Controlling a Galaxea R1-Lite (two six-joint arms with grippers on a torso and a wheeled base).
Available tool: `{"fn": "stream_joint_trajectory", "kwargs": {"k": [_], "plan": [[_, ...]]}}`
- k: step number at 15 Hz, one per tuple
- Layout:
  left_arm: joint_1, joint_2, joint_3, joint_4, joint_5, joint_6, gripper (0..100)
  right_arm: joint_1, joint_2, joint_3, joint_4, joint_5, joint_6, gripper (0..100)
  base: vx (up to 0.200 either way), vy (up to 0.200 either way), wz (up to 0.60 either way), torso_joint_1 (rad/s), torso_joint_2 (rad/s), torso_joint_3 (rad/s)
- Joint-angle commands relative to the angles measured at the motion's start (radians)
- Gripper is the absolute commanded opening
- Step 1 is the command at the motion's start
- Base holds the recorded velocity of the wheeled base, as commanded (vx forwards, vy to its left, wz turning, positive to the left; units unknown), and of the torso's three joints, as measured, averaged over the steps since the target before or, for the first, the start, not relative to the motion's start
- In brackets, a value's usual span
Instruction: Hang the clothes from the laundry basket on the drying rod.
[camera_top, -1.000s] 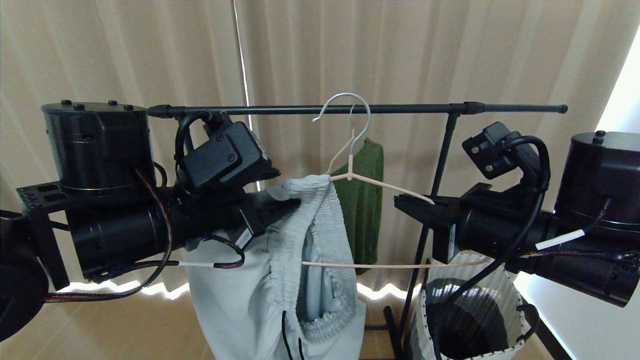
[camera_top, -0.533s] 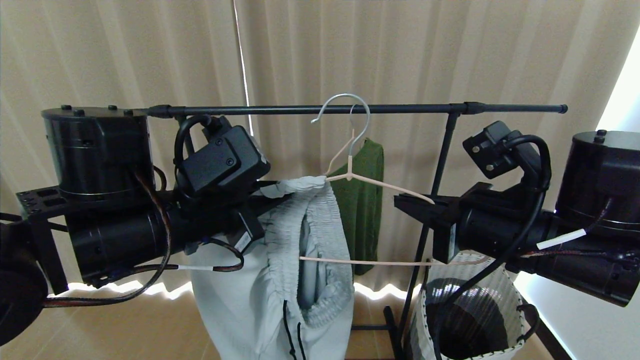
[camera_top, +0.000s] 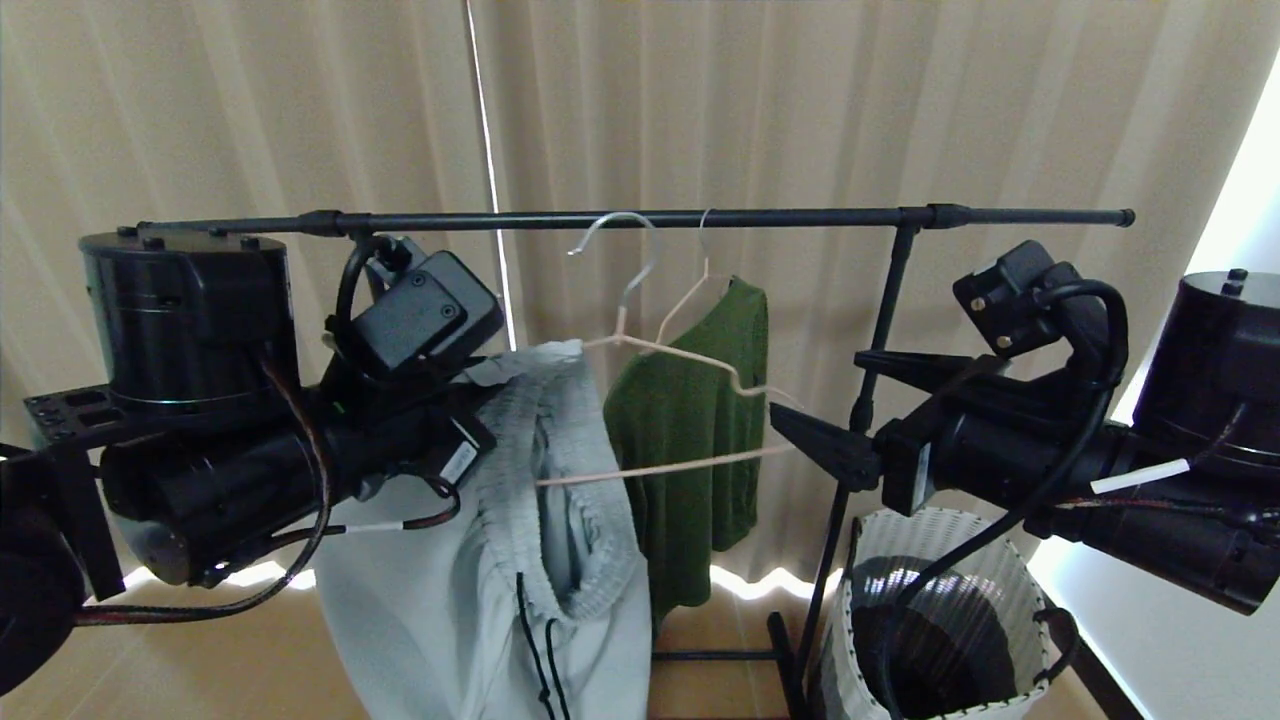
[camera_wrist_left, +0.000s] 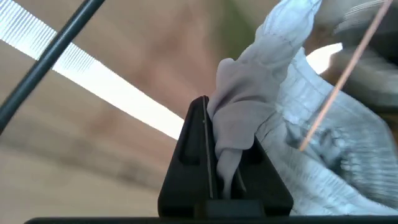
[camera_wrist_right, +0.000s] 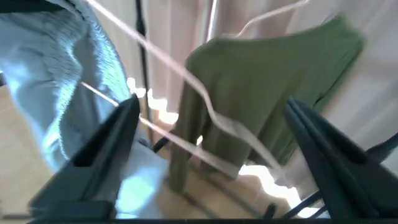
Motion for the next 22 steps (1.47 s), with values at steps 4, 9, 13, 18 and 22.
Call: {"fn": "stream_joint_trajectory", "kwargs": {"k": [4, 9, 13, 18, 22], "plan": [[-0.029, -0.002, 0.002, -0.004, 0.098, -0.27, 0, 0.04, 0.01, 0.101, -0.056, 0.004, -0.007, 100, 0.0, 0.0, 0.0, 0.0, 0.0, 0.0], [-0.059, -0.091, 0.002, -0.003, -0.014, -0.348, 0, 0.118, 0.088, 0.098, -0.066, 0.002, 0.042, 100, 0.0, 0.0, 0.0, 0.0, 0.0, 0.0], [-0.083, -0.114, -0.001, -0.004, -0.044, -0.345, 0, 0.147, 0.145, 0.061, -0.067, -0.012, 0.065, 100, 0.0, 0.0, 0.0, 0.0, 0.0, 0.0], [-0.118, -0.114, -0.007, -0.052, -0.046, -0.345, 0, 0.149, 0.194, 0.058, -0.082, -0.019, 0.074, 100, 0.0, 0.0, 0.0, 0.0, 0.0, 0.0], [-0.129, -0.117, -0.007, -0.061, -0.046, -0.345, 0, 0.149, 0.233, 0.062, -0.135, -0.028, 0.073, 0, 0.0, 0.0, 0.0, 0.0, 0.0, 0.0]]}}
